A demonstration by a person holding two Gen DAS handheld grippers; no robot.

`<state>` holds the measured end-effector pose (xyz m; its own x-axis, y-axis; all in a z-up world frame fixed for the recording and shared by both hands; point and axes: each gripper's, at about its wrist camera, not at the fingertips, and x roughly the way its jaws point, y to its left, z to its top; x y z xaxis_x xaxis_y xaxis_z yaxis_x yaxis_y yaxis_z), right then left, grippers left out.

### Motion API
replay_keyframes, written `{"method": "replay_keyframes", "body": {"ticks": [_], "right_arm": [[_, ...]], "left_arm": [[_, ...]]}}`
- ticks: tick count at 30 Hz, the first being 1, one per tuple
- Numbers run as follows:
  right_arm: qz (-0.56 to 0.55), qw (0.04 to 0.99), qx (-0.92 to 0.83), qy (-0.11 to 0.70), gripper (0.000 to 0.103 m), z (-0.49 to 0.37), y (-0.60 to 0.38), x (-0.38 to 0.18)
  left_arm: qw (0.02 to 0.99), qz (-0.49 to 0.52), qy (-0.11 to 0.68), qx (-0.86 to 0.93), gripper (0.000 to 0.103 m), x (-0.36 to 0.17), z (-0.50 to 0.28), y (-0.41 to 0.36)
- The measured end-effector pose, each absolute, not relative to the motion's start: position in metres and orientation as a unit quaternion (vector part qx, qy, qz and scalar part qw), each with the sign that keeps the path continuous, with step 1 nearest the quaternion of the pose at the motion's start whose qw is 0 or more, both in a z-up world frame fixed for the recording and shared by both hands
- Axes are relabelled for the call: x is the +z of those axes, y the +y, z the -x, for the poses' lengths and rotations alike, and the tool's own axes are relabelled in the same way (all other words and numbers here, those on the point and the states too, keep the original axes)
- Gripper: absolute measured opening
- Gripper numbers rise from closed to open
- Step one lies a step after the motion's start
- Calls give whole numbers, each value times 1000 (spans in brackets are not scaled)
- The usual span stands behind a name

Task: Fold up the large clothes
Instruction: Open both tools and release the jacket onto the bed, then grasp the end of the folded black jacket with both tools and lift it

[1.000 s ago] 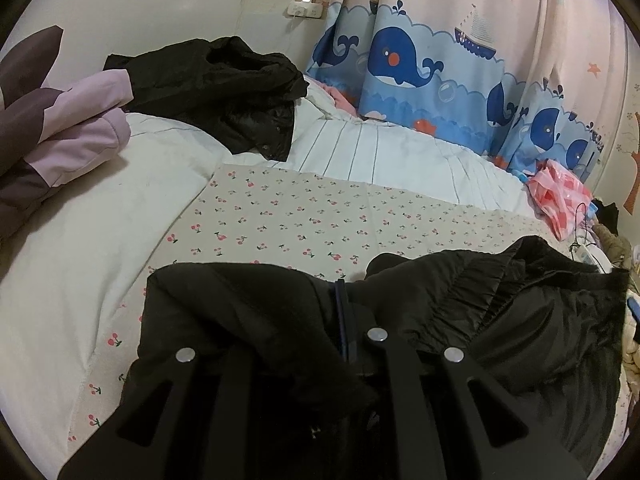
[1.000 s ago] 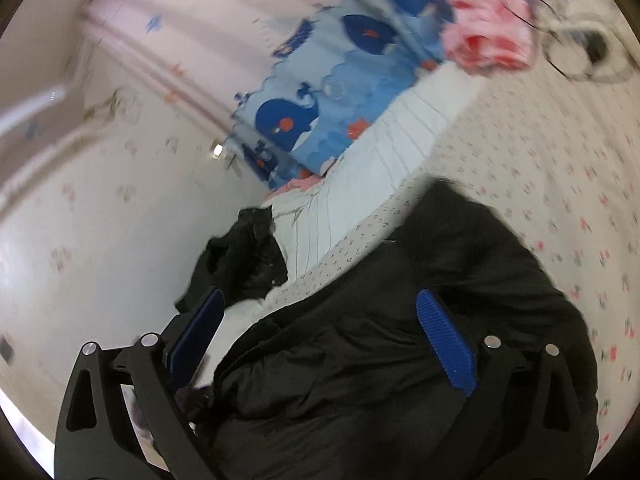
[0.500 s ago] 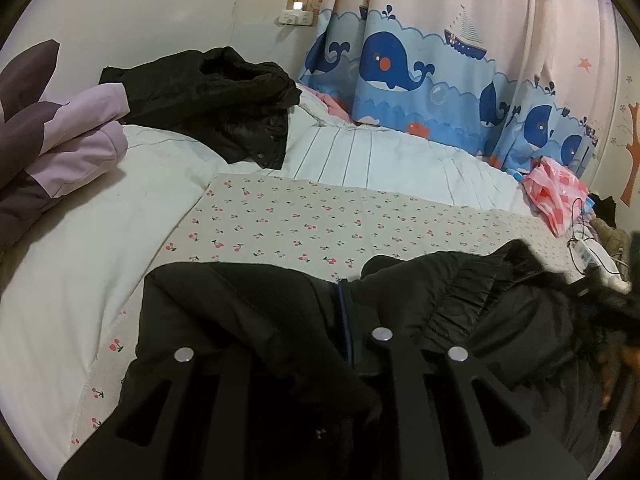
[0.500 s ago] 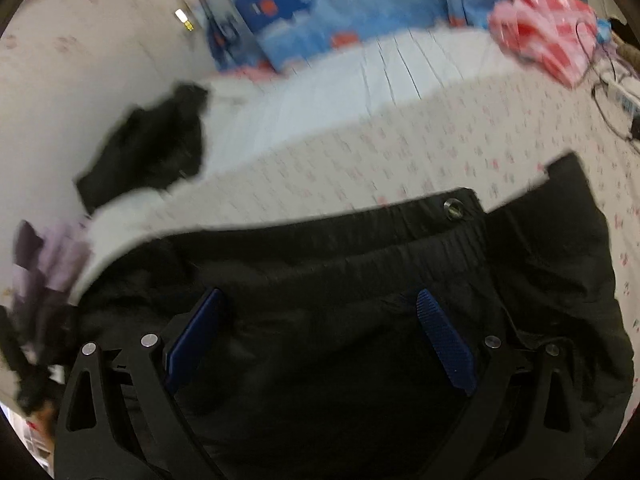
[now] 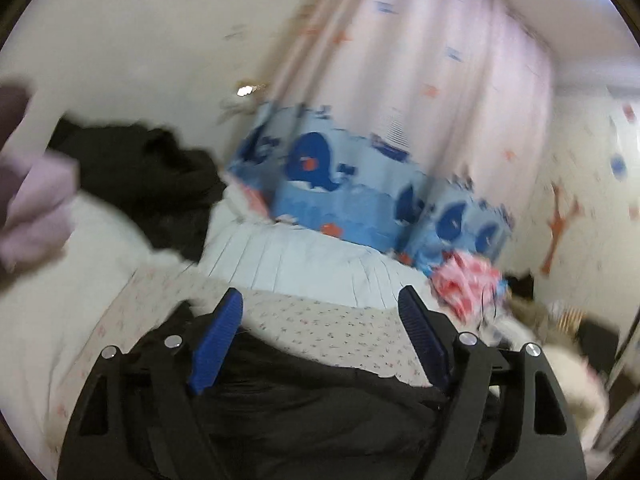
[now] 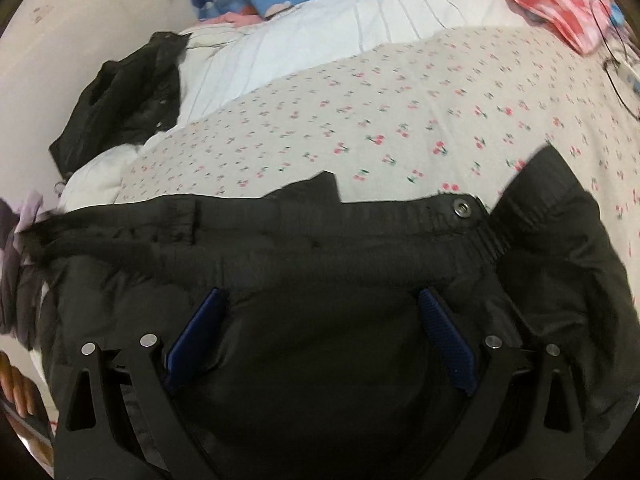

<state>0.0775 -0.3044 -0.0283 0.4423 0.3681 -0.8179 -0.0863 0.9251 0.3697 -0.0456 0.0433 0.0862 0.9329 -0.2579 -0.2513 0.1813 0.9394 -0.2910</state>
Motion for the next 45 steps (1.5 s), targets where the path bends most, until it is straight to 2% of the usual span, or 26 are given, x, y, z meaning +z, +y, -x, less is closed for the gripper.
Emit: {"method": "replay_keyframes", "body": {"ticks": [1,5,8,9,11,16,21,24,25,28,30,31,33,35,36,38,41,43,45], "right_arm": [[-132,838,136,512,94,-80,-303,-28],[-135,834,141,517,95,-86,-305,-36],[-140,832,143,517,96,-89,-311,-48],[-141,829,148,521,96,-91,-315,-50],[-136,828,139,526,95,-93,-319,-49],[-71,879,105,460,96,-71,-324,-12],[-136,851,111,495,96,-91,-355,-72],[-119,850,102,504,96,-91,-352,-70],[-111,853,97,501,96,-87,-351,-63],[-112,882,106,446,96,-54,-354,-24],[-89,902,89,412,96,-35,-357,-7],[-78,907,74,408,96,-31,-360,-10],[-86,899,55,426,96,-35,-369,-32],[-139,885,61,439,96,-38,-384,-63],[-163,890,70,421,96,-36,-394,-70],[-153,898,60,408,96,-31,-396,-78],[-148,888,66,430,96,-36,-398,-83],[-132,889,48,436,96,-27,-401,-72],[-151,902,56,400,96,1,-407,-47]], "left_arm": [[974,118,155,-117,83,85,40,34],[951,61,287,-94,83,39,-15,4],[903,96,417,-32,82,-22,-59,28],[889,127,438,-30,82,-38,-68,41],[883,130,451,-10,81,-48,-72,52],[885,94,456,8,81,-51,-71,44],[882,124,456,-4,82,-68,-65,56],[882,133,452,-4,81,-69,-58,62],[888,128,442,13,78,-61,-53,62],[917,128,377,2,78,-22,-31,54],[947,74,312,-6,81,6,-12,36],[950,62,307,-4,82,6,-10,32],[933,70,353,-5,82,-20,-21,35],[910,103,402,4,82,-54,-31,49],[909,131,397,-4,81,-61,-31,58],[917,102,385,1,82,-67,-29,58],[919,90,384,0,81,-73,-28,55],[922,83,377,12,79,-65,-21,54],[936,84,342,7,79,-36,3,52]]}}
